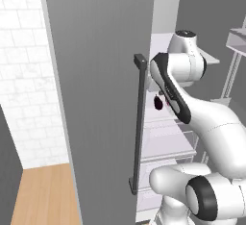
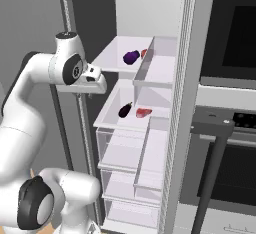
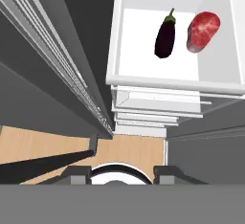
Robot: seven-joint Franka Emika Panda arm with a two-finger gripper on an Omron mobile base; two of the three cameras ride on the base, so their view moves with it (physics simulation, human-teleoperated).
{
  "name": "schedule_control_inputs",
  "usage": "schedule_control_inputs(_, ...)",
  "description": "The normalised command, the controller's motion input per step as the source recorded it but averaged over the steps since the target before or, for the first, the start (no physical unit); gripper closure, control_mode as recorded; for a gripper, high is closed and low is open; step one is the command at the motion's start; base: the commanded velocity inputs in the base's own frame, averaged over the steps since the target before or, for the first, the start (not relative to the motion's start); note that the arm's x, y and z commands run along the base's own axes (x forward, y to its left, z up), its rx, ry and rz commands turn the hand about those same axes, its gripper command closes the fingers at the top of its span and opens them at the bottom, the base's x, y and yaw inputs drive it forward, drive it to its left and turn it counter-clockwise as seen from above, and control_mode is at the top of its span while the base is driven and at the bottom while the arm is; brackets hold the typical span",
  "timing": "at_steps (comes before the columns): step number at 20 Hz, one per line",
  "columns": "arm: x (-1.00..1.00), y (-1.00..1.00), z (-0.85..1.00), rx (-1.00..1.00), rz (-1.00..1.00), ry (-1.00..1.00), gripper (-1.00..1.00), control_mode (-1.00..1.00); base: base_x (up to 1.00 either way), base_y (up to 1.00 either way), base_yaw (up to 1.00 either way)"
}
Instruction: Place one eggplant and one steak in each tupperware on the nearby counter, to pack two identical lunches.
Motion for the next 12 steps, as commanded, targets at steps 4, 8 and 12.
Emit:
schedule_control_inputs(4, -0.10, -0.06, 0.04, 0.00, 0.00, -0.06, -1.00, -1.00, 0.00, 0.00, 0.00)
schedule_control_inputs(8, -0.18, -0.36, 0.23, -0.02, 0.00, -0.41, -1.00, -1.00, 0.00, 0.00, 0.00)
schedule_control_inputs(12, 0.00, -0.37, 0.25, -0.03, 0.00, -0.50, -1.00, -1.00, 0.00, 0.00, 0.00)
